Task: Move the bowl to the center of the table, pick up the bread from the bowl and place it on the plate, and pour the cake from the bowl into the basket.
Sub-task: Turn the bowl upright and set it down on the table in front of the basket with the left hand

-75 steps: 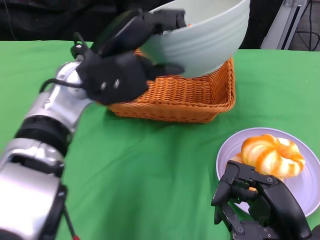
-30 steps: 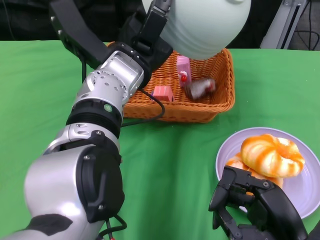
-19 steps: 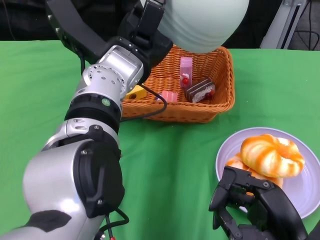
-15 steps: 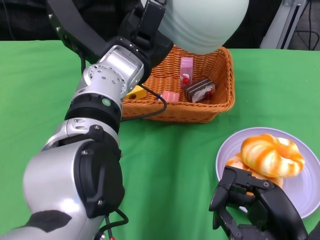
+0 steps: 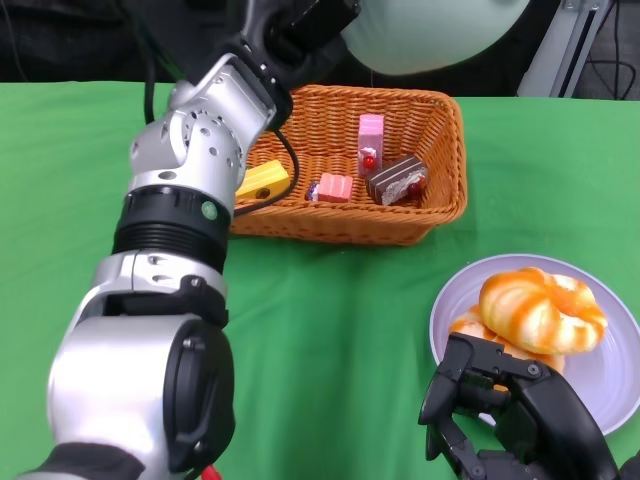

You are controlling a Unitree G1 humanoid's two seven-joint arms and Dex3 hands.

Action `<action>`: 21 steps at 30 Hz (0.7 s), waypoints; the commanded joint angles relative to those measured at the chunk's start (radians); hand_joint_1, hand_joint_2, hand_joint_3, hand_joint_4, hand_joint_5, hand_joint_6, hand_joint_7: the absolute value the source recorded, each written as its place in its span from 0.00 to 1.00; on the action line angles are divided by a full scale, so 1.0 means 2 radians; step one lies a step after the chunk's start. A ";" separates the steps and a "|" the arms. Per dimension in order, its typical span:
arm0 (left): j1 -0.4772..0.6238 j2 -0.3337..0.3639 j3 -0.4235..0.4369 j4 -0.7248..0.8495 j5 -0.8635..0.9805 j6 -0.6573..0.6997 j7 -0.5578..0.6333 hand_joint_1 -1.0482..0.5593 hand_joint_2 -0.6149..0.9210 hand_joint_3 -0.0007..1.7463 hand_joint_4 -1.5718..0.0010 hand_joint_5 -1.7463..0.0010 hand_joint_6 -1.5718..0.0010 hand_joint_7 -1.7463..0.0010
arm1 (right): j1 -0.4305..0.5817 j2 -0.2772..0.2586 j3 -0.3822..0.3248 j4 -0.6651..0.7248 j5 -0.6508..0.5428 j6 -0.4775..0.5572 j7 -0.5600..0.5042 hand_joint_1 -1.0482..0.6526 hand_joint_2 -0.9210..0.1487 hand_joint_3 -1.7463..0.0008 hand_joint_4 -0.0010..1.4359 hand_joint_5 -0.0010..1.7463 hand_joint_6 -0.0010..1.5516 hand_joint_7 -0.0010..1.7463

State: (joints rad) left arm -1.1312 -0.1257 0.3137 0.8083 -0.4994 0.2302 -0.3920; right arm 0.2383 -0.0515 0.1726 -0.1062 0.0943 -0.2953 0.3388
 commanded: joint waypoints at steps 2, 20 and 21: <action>0.022 0.021 -0.048 -0.050 0.052 -0.072 -0.033 0.50 0.80 0.57 0.49 0.00 0.48 0.18 | 0.001 -0.009 -0.005 -0.009 0.007 0.001 0.003 0.62 0.32 0.32 0.52 0.96 0.46 0.84; 0.121 0.122 -0.172 -0.090 0.266 -0.496 -0.040 0.49 0.90 0.44 0.51 0.00 0.53 0.25 | -0.001 -0.016 -0.010 -0.029 0.006 0.020 -0.001 0.62 0.32 0.34 0.52 0.94 0.46 0.84; 0.122 0.131 -0.175 -0.085 0.284 -0.524 -0.031 0.48 0.90 0.44 0.52 0.00 0.55 0.23 | 0.000 -0.016 -0.010 -0.031 0.005 0.022 -0.002 0.62 0.33 0.34 0.52 0.94 0.46 0.85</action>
State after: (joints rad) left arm -0.8831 0.0989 -0.0332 0.6329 0.0385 -0.7471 -0.4922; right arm 0.2349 -0.0712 0.1623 -0.1574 0.1059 -0.2411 0.3404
